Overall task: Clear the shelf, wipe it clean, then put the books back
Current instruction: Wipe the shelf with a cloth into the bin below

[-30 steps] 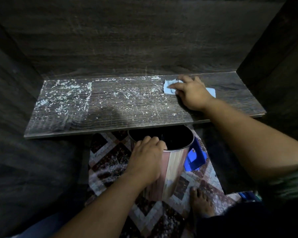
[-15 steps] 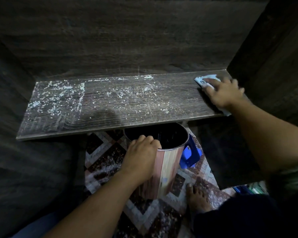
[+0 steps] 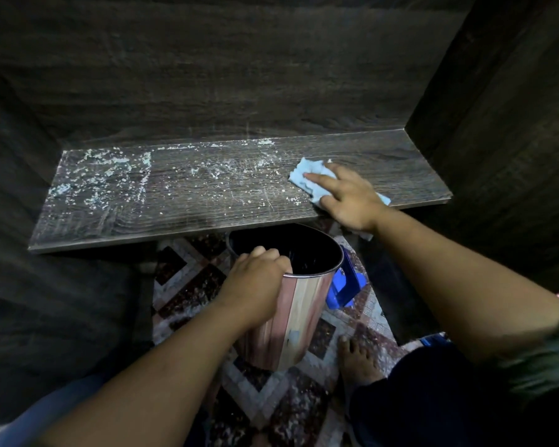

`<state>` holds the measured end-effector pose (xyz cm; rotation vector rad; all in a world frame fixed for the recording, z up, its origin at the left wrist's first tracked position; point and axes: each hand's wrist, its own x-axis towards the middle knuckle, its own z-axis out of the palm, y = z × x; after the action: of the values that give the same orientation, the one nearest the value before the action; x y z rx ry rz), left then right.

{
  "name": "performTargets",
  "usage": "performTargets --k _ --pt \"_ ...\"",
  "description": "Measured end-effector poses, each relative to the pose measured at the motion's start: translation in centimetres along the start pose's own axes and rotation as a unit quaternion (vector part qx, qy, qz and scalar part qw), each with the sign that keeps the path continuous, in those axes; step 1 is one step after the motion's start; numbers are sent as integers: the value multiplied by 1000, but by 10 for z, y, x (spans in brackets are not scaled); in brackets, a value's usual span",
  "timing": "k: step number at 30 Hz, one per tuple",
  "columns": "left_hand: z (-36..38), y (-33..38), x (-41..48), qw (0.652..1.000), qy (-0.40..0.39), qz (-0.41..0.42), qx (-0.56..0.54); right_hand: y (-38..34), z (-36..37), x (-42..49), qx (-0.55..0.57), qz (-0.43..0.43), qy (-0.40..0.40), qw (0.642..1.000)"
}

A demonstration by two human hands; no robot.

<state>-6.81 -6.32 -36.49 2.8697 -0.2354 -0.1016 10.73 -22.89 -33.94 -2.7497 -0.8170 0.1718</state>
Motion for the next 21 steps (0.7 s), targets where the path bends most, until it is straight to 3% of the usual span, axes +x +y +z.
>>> performTargets --k 8,10,14,16,21 --pt "-6 -1 -9 1000 -20 22 -5 -20 -12 -37 43 -102 -80 991" --pt "-6 0 -9 999 -23 26 -9 -16 -25 -39 83 -86 -63 991" --pt "-5 1 -5 999 -25 28 -19 11 -35 -22 82 -8 53 995" --pt "-4 2 -4 999 -23 30 -23 16 -26 -15 60 36 46 996" --pt "-1 2 -1 999 -17 28 -24 -3 -1 -25 46 -54 11 997"
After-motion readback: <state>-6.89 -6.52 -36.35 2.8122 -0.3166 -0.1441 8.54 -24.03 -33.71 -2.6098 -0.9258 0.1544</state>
